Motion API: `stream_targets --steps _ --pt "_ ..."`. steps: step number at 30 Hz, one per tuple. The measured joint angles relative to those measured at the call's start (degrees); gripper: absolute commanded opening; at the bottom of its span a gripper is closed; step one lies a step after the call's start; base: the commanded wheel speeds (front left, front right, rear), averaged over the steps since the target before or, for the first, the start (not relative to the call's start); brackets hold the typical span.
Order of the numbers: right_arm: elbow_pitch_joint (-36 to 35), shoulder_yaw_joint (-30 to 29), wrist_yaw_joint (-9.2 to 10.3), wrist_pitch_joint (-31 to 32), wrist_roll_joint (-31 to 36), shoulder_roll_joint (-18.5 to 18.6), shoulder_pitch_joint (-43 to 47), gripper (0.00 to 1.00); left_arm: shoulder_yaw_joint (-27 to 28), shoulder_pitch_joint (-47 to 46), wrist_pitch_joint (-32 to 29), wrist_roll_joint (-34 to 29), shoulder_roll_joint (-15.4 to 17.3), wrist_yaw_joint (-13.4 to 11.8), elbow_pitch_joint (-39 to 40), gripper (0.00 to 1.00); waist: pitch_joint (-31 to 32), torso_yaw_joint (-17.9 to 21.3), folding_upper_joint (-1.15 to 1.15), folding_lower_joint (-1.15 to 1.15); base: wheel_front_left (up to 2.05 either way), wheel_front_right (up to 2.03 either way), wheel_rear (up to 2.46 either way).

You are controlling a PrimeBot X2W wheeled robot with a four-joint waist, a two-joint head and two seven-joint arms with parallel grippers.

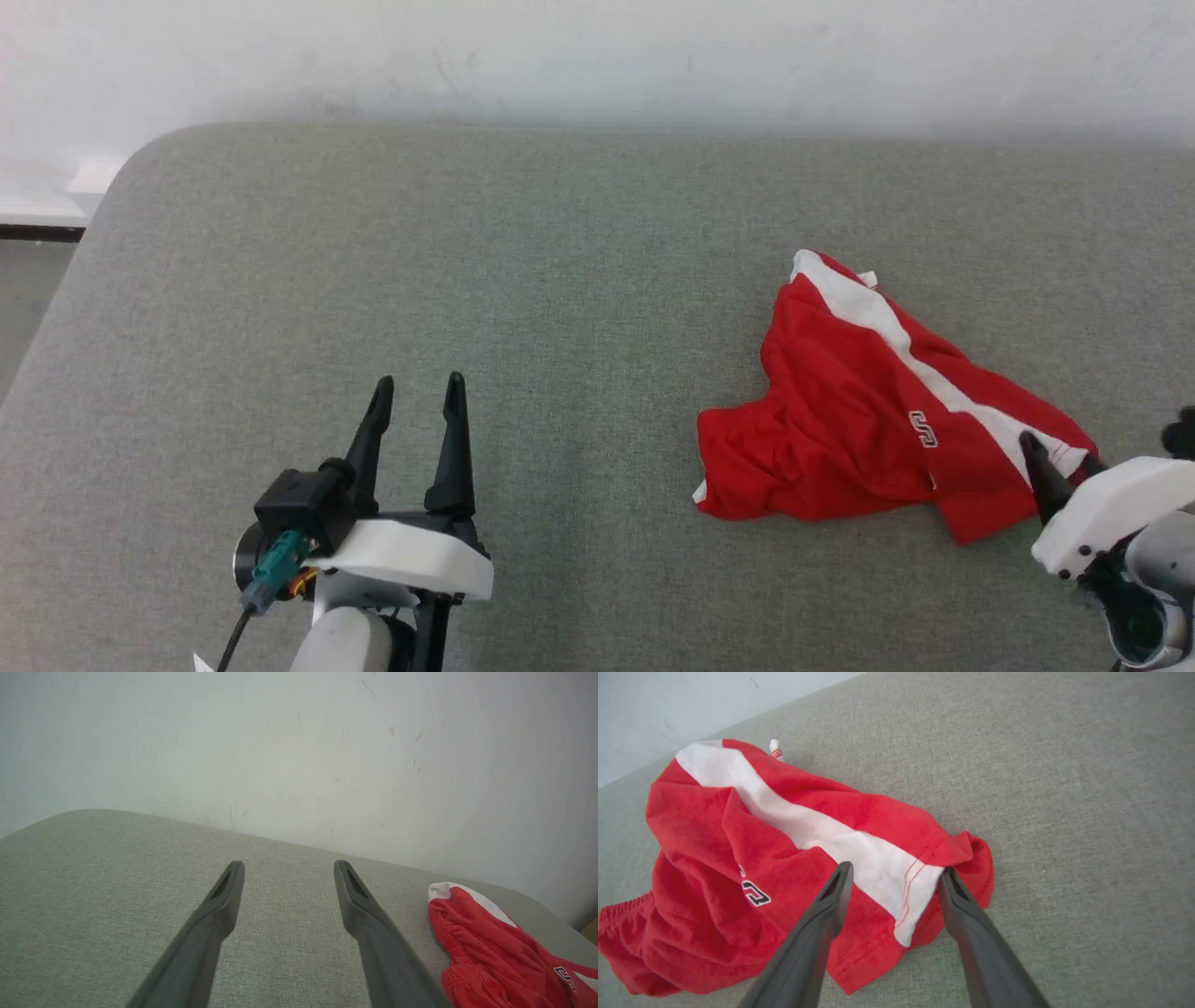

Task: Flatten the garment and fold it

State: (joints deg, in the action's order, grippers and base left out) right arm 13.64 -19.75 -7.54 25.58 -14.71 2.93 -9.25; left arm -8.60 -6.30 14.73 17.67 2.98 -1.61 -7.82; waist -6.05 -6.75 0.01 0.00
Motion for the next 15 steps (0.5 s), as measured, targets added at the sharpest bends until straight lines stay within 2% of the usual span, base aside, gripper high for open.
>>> stream_targets --steps 5,9,11,15 --pt "-1.2 -2.0 0.0 -8.1 -4.9 0.0 1.4 1.0 -0.3 0.0 0.0 0.4 0.0 0.0 -0.6 1.0 0.9 0.2 0.0 0.0 0.0 0.0 0.0" --pt "-1.1 -2.7 0.0 -11.3 -6.4 0.0 5.4 1.0 -1.2 0.0 0.0 2.2 0.0 0.6 -1.4 1.0 1.5 0.7 0.0 -0.01 0.0 0.0 0.0" --pt "-1.2 -2.8 0.0 -12.4 -6.8 0.0 6.5 1.0 -2.3 -0.3 -0.1 5.0 0.0 0.6 -3.3 1.0 1.6 1.3 0.0 -0.01 0.0 0.0 0.0" --pt "-1.9 -2.6 0.0 -13.7 -6.7 0.0 6.7 1.0 -6.6 -5.4 -5.5 8.1 0.0 1.7 -7.1 1.0 1.7 3.1 0.0 0.0 0.0 0.0 0.0"
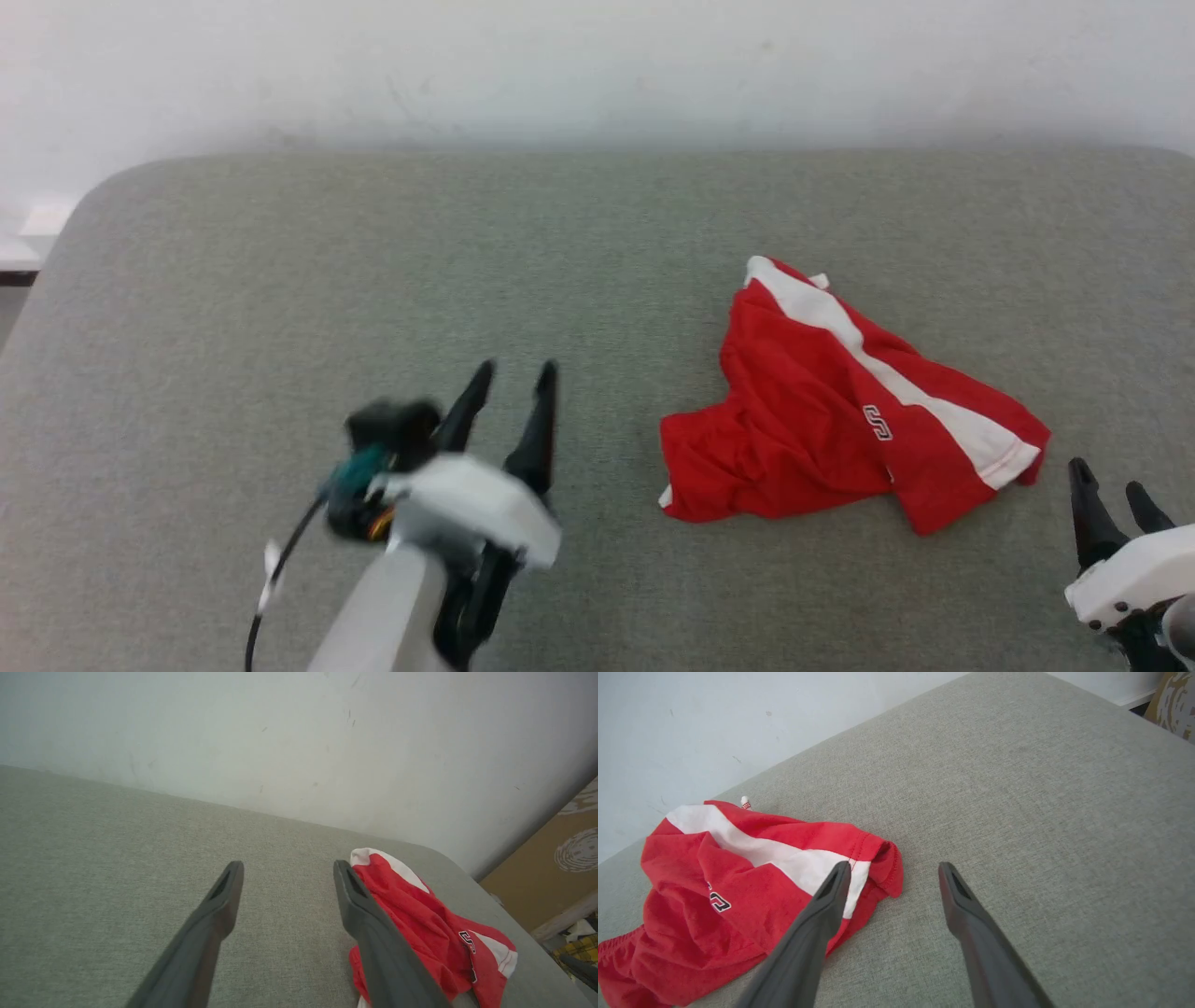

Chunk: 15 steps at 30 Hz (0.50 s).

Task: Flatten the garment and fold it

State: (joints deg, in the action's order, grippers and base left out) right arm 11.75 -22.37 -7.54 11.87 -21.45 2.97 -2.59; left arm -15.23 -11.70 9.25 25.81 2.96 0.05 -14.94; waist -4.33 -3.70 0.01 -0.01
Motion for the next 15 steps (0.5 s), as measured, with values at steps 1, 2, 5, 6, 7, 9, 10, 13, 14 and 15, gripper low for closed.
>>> stream_targets --steps 1,2,5,6,7,9,10,13,14,15 --pt "-0.2 0.2 0.0 0.0 0.2 0.0 0.0 1.0 -1.3 -2.3 -2.4 0.5 0.0 0.0 -0.8 1.0 0.0 0.5 0.0 0.0 0.0 0.0 0.0" --pt "-0.3 0.4 0.0 0.0 0.4 0.0 -0.1 1.0 -2.5 -4.6 -5.1 2.1 -0.1 -0.1 -1.6 1.0 -0.1 1.0 0.0 0.0 0.0 0.0 0.0" --pt "-0.7 1.3 0.0 0.2 0.4 0.0 -1.0 1.0 -7.1 -11.2 -14.5 5.2 -0.1 -1.4 -4.9 1.0 -0.4 2.7 0.0 0.0 0.0 0.0 0.0" --pt "-0.8 1.7 0.0 0.2 0.4 0.0 -1.3 1.0 -9.1 -13.2 -18.4 6.1 -0.1 -2.0 -6.5 1.0 -0.5 3.4 0.0 0.0 0.0 0.0 0.0" --pt "-0.9 2.1 0.0 0.2 0.4 0.0 -1.6 1.0 -11.1 -14.9 -22.3 5.9 0.0 -2.3 -8.3 1.0 -0.6 4.0 0.0 0.0 0.0 0.0 0.0" --pt "-0.8 2.7 0.0 0.1 0.1 0.0 -2.1 1.0 -14.2 -17.4 -28.7 6.9 -0.2 -3.2 -11.4 1.0 -1.0 5.2 0.0 0.01 0.0 0.0 0.0" --pt "-0.7 3.0 0.0 0.1 0.0 0.0 -2.1 1.0 -15.7 -18.4 -31.6 6.6 -0.3 -3.7 -13.3 1.0 -1.2 5.9 -0.01 0.01 0.0 0.0 0.0" --pt "-0.1 3.6 0.0 -0.4 -0.5 0.0 -2.2 1.0 -17.7 -20.6 -37.4 5.1 -0.2 -5.5 -18.0 1.0 -1.8 7.9 -0.01 0.0 0.0 0.0 0.0" --pt "0.0 3.6 0.0 -0.6 -0.7 0.0 -2.3 1.0 -18.1 -21.1 -38.6 4.8 -0.1 -6.0 -19.1 1.0 -2.1 8.5 -0.01 0.01 0.0 0.0 0.0" --pt "0.2 3.5 0.0 -0.9 -0.7 0.0 -2.3 1.0 -18.0 -21.3 -39.2 5.0 -0.1 -6.5 -19.9 1.0 -2.3 9.1 -0.01 0.01 0.0 0.0 0.0"
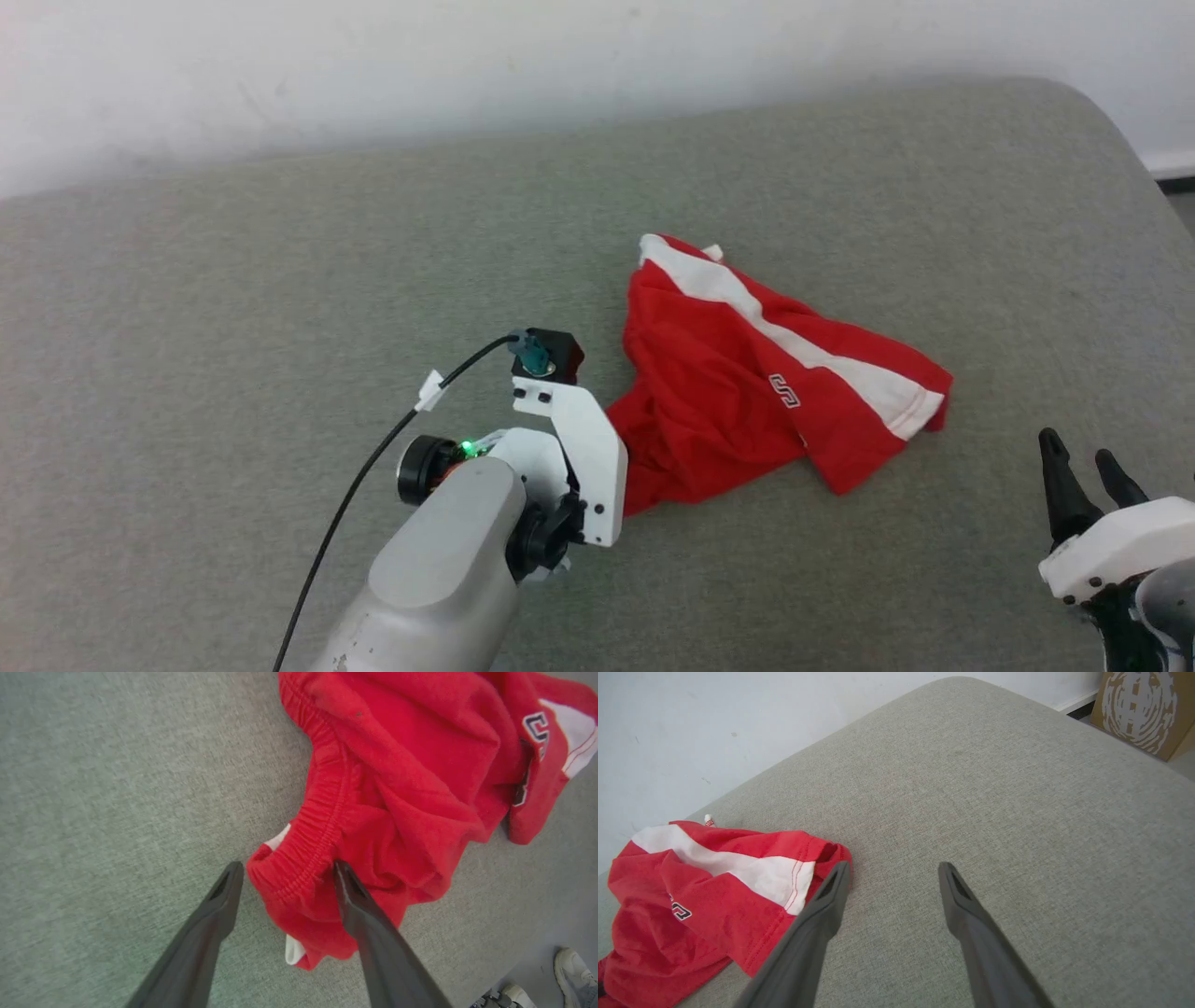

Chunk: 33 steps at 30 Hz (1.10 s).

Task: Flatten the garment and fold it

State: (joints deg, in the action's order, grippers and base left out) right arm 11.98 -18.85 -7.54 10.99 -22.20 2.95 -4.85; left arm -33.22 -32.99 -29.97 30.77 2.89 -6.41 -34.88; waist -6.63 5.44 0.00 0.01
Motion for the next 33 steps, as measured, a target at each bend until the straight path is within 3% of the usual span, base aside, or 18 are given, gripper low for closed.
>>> stream_targets --steps 2,3,4,9,16,21,27,33 --pt "0.2 -0.1 0.0 -0.4 -0.1 0.0 0.0 1.0 -0.1 -0.1 -1.1 0.3 0.0 -0.2 -1.3 1.0 -0.6 1.1 0.0 -0.01 0.0 0.0 0.0" --pt "0.3 -0.2 0.0 -0.6 -0.1 0.0 -0.1 1.0 0.0 -0.1 -1.3 1.2 0.0 0.1 -1.5 0.36 -0.9 1.5 0.0 0.0 0.0 0.0 0.0" --pt "0.5 -0.2 0.0 -0.7 -0.1 0.0 -0.2 1.0 0.2 -0.1 -1.2 1.9 0.0 0.4 -1.5 0.0 -1.2 1.8 0.0 0.0 0.0 0.0 0.0" --pt "1.5 -0.1 0.0 -1.0 -0.2 0.0 -0.3 1.0 3.7 0.3 2.9 7.8 -0.1 1.0 0.7 0.0 -2.0 2.0 0.0 0.0 0.0 0.0 0.0" --pt "2.1 1.6 0.0 -1.0 -0.2 0.0 -0.2 1.0 10.1 3.0 12.1 14.1 0.2 1.2 11.8 0.0 -1.3 -1.3 0.0 0.0 0.0 0.0 0.0" --pt "2.5 3.9 0.0 -1.0 -0.5 0.0 -0.2 1.0 14.6 10.5 15.0 14.6 3.7 -2.7 22.6 0.0 0.0 -5.5 0.0 0.0 0.0 0.0 0.0" --pt "3.1 5.5 0.0 -1.0 -1.0 0.0 -0.1 1.0 15.8 25.8 12.0 14.6 8.4 -9.3 33.0 0.0 1.2 -11.0 0.0 -0.01 0.0 0.0 0.0" --pt "3.9 6.5 0.0 -1.1 -1.1 0.0 -0.1 1.0 9.8 36.9 3.5 17.0 8.7 -10.3 36.2 0.0 2.3 -15.9 0.0 -0.02 0.0 0.0 0.0"
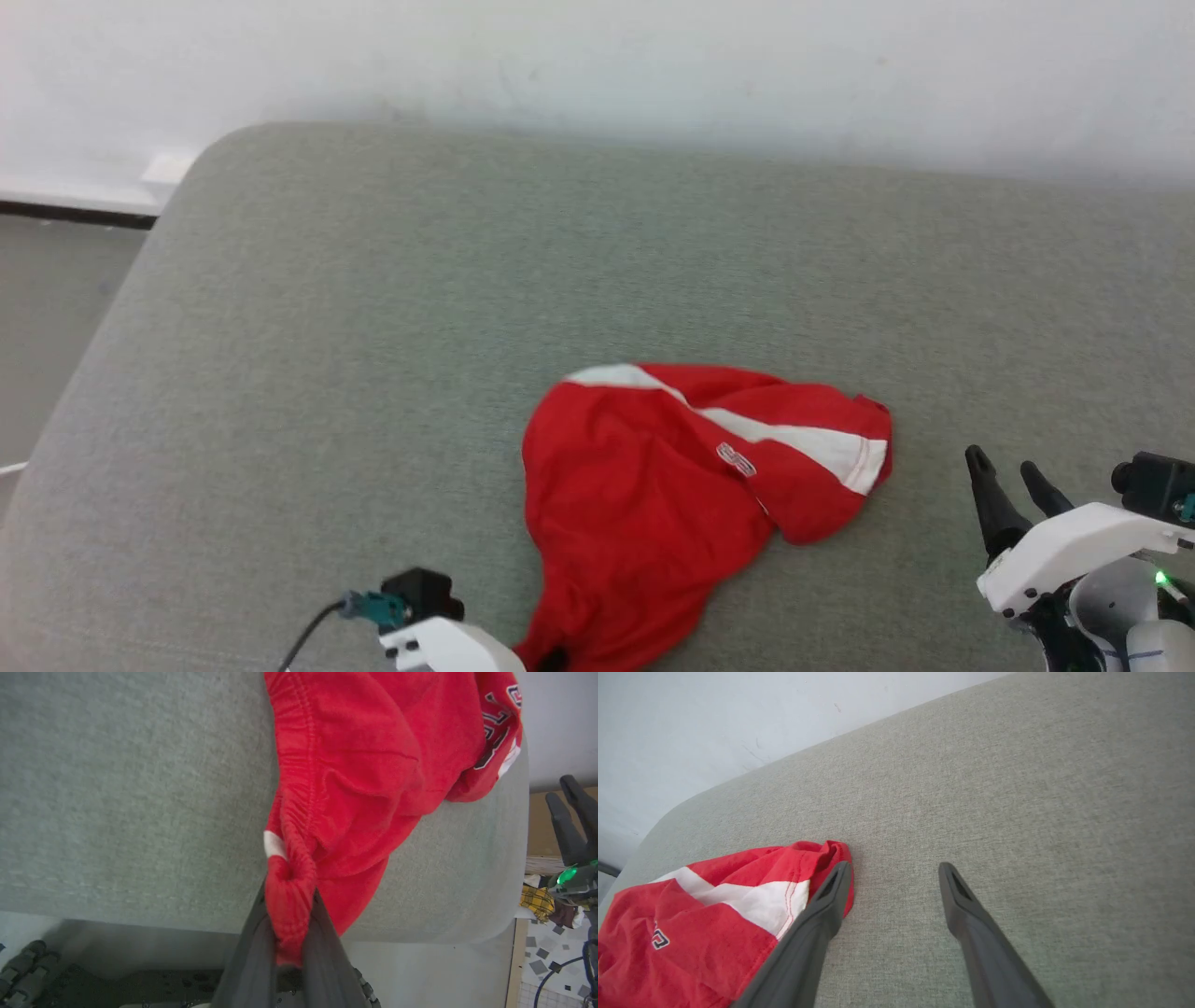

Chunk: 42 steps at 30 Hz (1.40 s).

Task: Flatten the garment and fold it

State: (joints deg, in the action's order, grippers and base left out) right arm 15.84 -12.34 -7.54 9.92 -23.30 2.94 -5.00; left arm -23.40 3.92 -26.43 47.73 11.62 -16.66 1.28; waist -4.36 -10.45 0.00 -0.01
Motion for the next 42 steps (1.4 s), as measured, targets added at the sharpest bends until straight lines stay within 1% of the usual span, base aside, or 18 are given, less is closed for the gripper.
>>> stream_targets --steps 1,2,3,5,9,11,13,15,16,18,20,21,22,24,28,31,35,42 --pt "0.1 0.1 0.0 0.0 0.0 0.0 0.0 1.0 -0.9 0.8 -1.2 0.6 0.0 0.1 -0.1 0.0 0.2 -0.6 0.0 0.0 0.0 0.0 0.0" --pt "0.3 0.2 0.0 -0.1 0.0 0.0 0.0 1.0 -1.2 1.4 -1.8 1.3 -0.3 0.3 -0.4 0.47 0.3 -1.2 0.0 0.0 0.0 0.0 0.0" --pt "0.5 0.3 0.0 -0.1 0.0 0.0 0.0 1.0 -1.2 1.6 -1.8 1.9 -0.5 0.5 -0.5 1.0 0.5 -1.7 0.0 0.01 0.0 0.0 0.0" --pt "0.8 0.7 0.0 -0.1 0.0 0.0 0.0 1.0 -0.8 1.6 -1.7 2.5 -0.7 0.5 -0.7 1.0 1.0 -2.4 0.0 0.0 0.0 0.0 0.0" --pt "1.1 1.2 0.0 -0.4 -0.1 0.0 0.1 1.0 3.2 1.6 1.1 5.6 -1.8 2.0 1.8 1.0 2.0 -2.7 0.0 0.0 0.0 0.0 0.0" --pt "1.1 1.1 0.0 -0.4 0.0 0.0 0.4 1.0 6.3 1.2 3.7 7.4 -2.3 3.8 4.3 1.0 2.1 -2.5 0.0 0.0 0.0 0.0 0.0" --pt "1.0 1.2 0.0 -0.4 0.0 0.0 0.7 1.0 9.3 -0.1 8.8 6.9 -2.3 5.7 6.8 1.0 2.2 -2.1 0.0 0.01 0.0 0.0 0.0" --pt "0.5 1.4 0.0 0.0 0.5 0.0 0.9 1.0 12.1 -2.4 14.8 4.2 -1.5 7.3 8.1 1.0 2.2 -1.8 0.0 0.0 0.0 0.0 0.0" --pt "0.0 1.6 0.0 0.3 0.8 0.0 1.0 1.0 13.4 -3.5 18.5 2.3 -1.2 7.6 8.3 1.0 2.1 -1.6 0.0 0.01 0.0 0.0 0.0" --pt "-1.3 2.2 0.0 1.2 1.9 0.0 1.4 1.0 13.9 -5.0 24.3 -2.8 0.4 9.3 8.0 1.0 2.0 -1.2 0.0 0.01 0.0 0.0 0.0" --pt "-3.0 3.5 0.0 3.1 2.7 0.0 1.7 1.0 12.9 -5.9 29.7 -9.2 2.6 10.8 6.2 1.0 1.9 -0.8 0.0 0.01 0.0 0.0 0.0" --pt "-3.9 4.1 0.0 4.3 3.3 0.0 1.8 1.0 12.5 -6.2 32.6 -12.3 3.2 11.0 5.3 1.0 1.7 -0.6 0.0 0.01 0.0 0.0 0.0" --pt "-4.8 4.9 0.0 5.6 4.0 0.0 1.8 1.0 12.6 -6.6 35.5 -13.7 3.0 11.0 4.4 1.0 1.6 -0.4 0.0 0.01 0.0 0.0 0.0" --pt "-6.5 6.9 0.0 8.7 4.8 0.0 1.8 1.0 11.5 -7.3 39.0 -18.8 3.4 11.0 2.2 1.0 1.3 0.0 0.0 0.01 0.0 0.0 0.0" --pt "-8.5 10.9 0.0 14.8 6.9 0.0 1.7 1.0 10.7 -8.1 41.0 -25.0 2.2 10.2 -0.2 1.0 0.3 0.5 0.0 0.02 0.0 0.0 0.0" --pt "-8.7 13.5 0.0 17.0 8.7 0.0 0.8 1.0 11.0 -8.1 41.1 -26.9 -0.1 10.0 -0.3 1.0 -0.5 0.8 0.0 0.01 0.0 0.0 0.0" --pt "-7.5 14.8 0.0 17.3 9.9 0.0 -1.2 1.0 12.4 -8.2 41.1 -28.2 -2.4 11.3 -0.1 1.0 -1.6 0.6 0.0 0.01 0.0 0.0 0.0" --pt "-4.8 15.6 0.0 16.5 10.2 -0.1 -3.4 1.0 14.9 -8.2 41.2 -30.2 -4.8 13.7 -0.1 1.0 -3.0 -0.3 0.0 0.02 0.0 0.0 0.0"
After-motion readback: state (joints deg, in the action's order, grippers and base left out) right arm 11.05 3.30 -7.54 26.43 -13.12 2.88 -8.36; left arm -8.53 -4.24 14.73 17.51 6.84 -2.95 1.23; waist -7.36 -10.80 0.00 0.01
